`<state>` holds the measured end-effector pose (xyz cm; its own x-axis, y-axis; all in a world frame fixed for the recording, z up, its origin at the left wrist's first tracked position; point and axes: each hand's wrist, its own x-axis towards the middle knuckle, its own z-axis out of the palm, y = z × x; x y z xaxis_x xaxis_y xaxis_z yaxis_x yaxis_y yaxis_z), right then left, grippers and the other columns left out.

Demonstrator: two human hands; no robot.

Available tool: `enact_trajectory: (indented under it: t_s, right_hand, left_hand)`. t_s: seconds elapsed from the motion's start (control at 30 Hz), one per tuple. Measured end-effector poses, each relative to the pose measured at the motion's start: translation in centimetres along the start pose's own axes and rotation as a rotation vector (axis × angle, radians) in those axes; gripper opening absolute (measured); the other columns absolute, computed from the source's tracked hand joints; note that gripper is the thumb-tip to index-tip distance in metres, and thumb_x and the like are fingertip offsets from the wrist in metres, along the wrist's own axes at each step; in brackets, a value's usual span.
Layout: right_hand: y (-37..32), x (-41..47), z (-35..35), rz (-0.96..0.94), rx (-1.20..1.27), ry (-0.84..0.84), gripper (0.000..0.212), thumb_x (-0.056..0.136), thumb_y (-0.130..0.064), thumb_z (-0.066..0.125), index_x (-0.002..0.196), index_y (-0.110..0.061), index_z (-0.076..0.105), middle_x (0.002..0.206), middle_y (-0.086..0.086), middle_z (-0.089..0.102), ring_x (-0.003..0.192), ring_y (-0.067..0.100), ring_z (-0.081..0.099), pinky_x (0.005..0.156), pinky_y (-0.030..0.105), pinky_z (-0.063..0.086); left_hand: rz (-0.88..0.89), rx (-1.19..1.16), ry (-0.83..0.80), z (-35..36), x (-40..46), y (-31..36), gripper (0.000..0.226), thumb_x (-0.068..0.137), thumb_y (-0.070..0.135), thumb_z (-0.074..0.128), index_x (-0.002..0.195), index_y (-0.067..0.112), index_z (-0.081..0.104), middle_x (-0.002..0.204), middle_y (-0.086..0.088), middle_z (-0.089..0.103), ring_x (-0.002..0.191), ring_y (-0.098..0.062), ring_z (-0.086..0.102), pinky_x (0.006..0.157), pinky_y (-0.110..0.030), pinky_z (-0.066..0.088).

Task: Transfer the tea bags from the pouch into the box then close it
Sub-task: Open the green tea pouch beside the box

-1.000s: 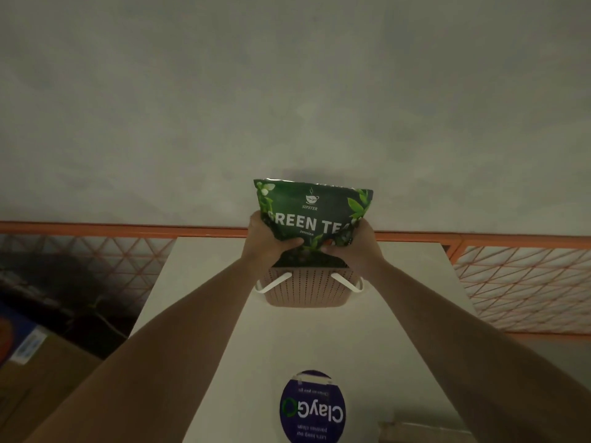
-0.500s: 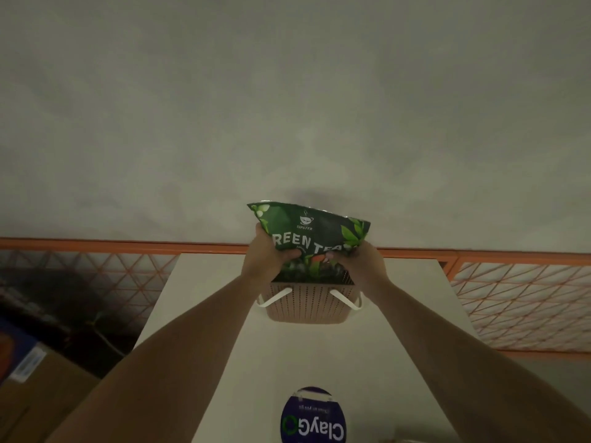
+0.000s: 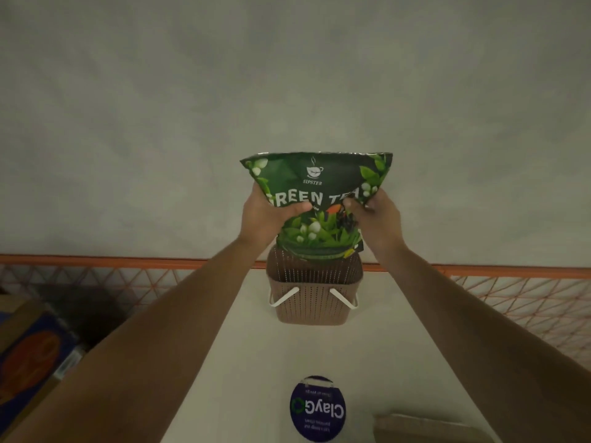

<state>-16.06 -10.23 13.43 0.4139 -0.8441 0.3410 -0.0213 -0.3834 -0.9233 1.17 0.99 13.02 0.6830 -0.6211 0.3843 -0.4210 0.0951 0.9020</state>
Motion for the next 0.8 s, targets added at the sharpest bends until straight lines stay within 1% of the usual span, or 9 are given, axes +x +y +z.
enact_trajectory:
  t_s: [0.1, 0.2, 0.3, 0.47, 0.53, 0.63, 0.67, 0.73, 0.8]
  right_hand:
    - [-0.7, -2.8, -1.0, -0.005, 0.018, -0.042, 0.023, 0.080, -0.036, 0.069, 0.098, -0.050, 0.062, 0.110, -0.010, 0.071, 0.103, 0.019, 0.068, 0.087, 0.050, 0.056]
    - [-0.6, -6.3, -1.7, 0.042, 0.037, -0.083, 0.027, 0.074, -0.040, 0.071, 0.100, -0.043, 0.065, 0.107, -0.010, 0.073, 0.099, 0.019, 0.070, 0.084, 0.052, 0.057]
    - [0.3, -10.4, -2.2, 0.106, 0.040, -0.131, 0.028, 0.080, -0.028, 0.073, 0.107, -0.029, 0.068, 0.105, -0.007, 0.074, 0.098, 0.019, 0.070, 0.085, 0.052, 0.057]
    - [3.5, -17.6, -2.7, 0.195, -0.033, -0.238, 0.025, 0.082, -0.022, 0.075, 0.103, -0.032, 0.066, 0.099, -0.009, 0.074, 0.094, 0.020, 0.071, 0.084, 0.051, 0.058]
    - [4.9, -20.5, -2.8, 0.245, -0.067, -0.274, 0.026, 0.079, -0.018, 0.077, 0.096, -0.035, 0.066, 0.094, -0.009, 0.073, 0.090, 0.020, 0.071, 0.082, 0.050, 0.058]
    - [6.9, -24.0, -2.8, 0.340, -0.076, -0.325, 0.030, 0.066, -0.032, 0.078, 0.091, -0.045, 0.067, 0.093, -0.007, 0.075, 0.087, 0.021, 0.072, 0.082, 0.051, 0.058]
    - [7.3, -25.0, -2.6, 0.370, -0.083, -0.341, 0.029, 0.067, -0.032, 0.077, 0.093, -0.042, 0.068, 0.091, -0.008, 0.075, 0.085, 0.018, 0.072, 0.083, 0.047, 0.059]
    - [7.7, -26.8, -2.6, 0.387, -0.176, -0.377, 0.024, 0.079, -0.025, 0.075, 0.099, -0.031, 0.063, 0.087, -0.013, 0.069, 0.079, 0.007, 0.066, 0.076, 0.025, 0.057]
    - [8.0, -28.2, -2.9, 0.395, -0.242, -0.398, 0.020, 0.088, -0.018, 0.068, 0.105, -0.024, 0.060, 0.086, -0.013, 0.062, 0.079, 0.005, 0.060, 0.063, 0.011, 0.043]
  left_hand:
    - [-0.013, -0.039, 0.014, -1.3, -3.2, 1.6, 0.080, 0.064, 0.033, 0.097, 0.131, 0.019, 0.057, 0.117, 0.009, 0.074, 0.104, -0.003, 0.071, 0.084, -0.021, 0.058]
    - [-0.058, -0.053, 0.035, -2.2, -7.3, 2.0, 0.071, 0.068, 0.030, 0.094, 0.126, 0.018, 0.056, 0.114, 0.010, 0.073, 0.098, -0.002, 0.071, 0.073, -0.014, 0.056]
    - [-0.129, -0.064, 0.027, -3.1, -11.6, 1.0, 0.064, 0.070, 0.029, 0.093, 0.118, 0.023, 0.051, 0.110, 0.009, 0.070, 0.098, -0.005, 0.070, 0.075, -0.021, 0.059]
    - [-0.224, -0.027, -0.094, -5.6, -18.0, -2.3, 0.085, 0.057, 0.052, 0.096, 0.128, 0.022, 0.060, 0.118, 0.002, 0.076, 0.108, -0.021, 0.073, 0.093, -0.053, 0.059]
    - [-0.273, -0.018, -0.120, -6.3, -20.7, -4.1, 0.083, 0.059, 0.056, 0.094, 0.128, 0.022, 0.063, 0.120, 0.000, 0.076, 0.111, -0.024, 0.072, 0.098, -0.055, 0.056]
    - [-0.314, 0.035, -0.100, -6.8, -24.9, -5.4, 0.074, 0.061, 0.054, 0.087, 0.124, 0.021, 0.067, 0.114, 0.004, 0.077, 0.106, -0.016, 0.074, 0.097, -0.046, 0.058]
    - [-0.320, 0.049, -0.096, -6.8, -26.1, -5.9, 0.072, 0.062, 0.053, 0.085, 0.123, 0.020, 0.067, 0.112, 0.005, 0.078, 0.104, -0.013, 0.074, 0.096, -0.043, 0.058]
    - [-0.349, 0.073, -0.098, -6.9, -28.1, -6.7, 0.066, 0.065, 0.046, 0.085, 0.123, 0.020, 0.067, 0.110, 0.006, 0.078, 0.100, -0.008, 0.074, 0.093, -0.038, 0.059]
    - [-0.388, 0.103, -0.093, -6.8, -29.7, -6.9, 0.057, 0.070, 0.038, 0.084, 0.122, 0.021, 0.066, 0.108, 0.009, 0.077, 0.094, -0.001, 0.072, 0.086, -0.031, 0.058]
